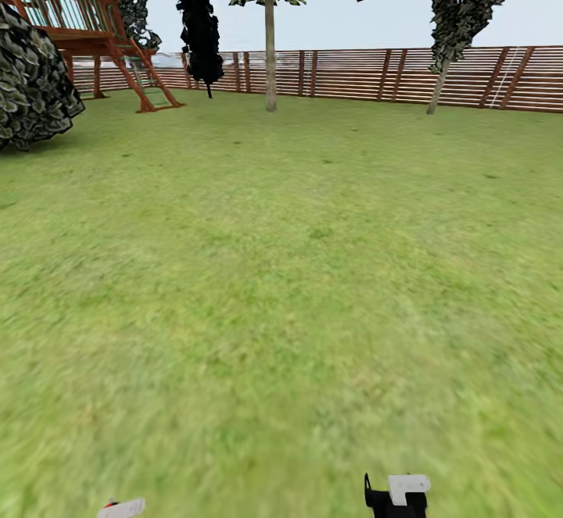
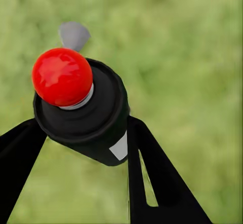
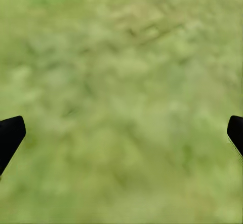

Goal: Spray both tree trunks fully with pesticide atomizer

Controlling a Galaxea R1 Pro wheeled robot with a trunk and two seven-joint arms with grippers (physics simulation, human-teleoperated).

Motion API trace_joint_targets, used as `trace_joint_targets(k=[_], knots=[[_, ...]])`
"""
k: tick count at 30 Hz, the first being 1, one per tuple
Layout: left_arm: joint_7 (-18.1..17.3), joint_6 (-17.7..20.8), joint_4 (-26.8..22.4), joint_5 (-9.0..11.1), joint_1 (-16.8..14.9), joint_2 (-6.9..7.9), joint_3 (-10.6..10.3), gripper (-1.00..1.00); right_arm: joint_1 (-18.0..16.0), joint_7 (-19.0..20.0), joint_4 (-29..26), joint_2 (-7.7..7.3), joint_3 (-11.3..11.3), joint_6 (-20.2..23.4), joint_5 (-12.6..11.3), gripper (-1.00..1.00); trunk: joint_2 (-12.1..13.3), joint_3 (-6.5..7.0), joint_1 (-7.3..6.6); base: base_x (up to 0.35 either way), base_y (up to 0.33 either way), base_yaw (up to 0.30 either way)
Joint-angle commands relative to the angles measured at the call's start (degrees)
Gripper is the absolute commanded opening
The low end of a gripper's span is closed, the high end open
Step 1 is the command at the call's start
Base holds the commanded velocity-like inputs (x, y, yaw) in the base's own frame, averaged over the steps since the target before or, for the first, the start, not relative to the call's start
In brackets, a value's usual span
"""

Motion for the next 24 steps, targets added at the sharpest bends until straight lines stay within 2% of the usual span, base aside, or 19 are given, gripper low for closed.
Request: trace_joint_targets(k=[1,24], knots=[[-0.03,-0.19,0.05,0.23,-0.03,0.00,0.01,-1.00,-0.04,-0.28,0.04,0.02,-0.44,-0.12,0.62,1.00,-0.02,-0.04,0.03,0.340,0.000,0.000],[-0.10,-0.19,0.05,0.21,-0.03,-0.25,0.01,-1.00,1.30,-0.28,0.12,-0.07,-0.44,0.14,0.62,1.00,-0.02,-0.04,0.03,0.340,0.000,0.000]])
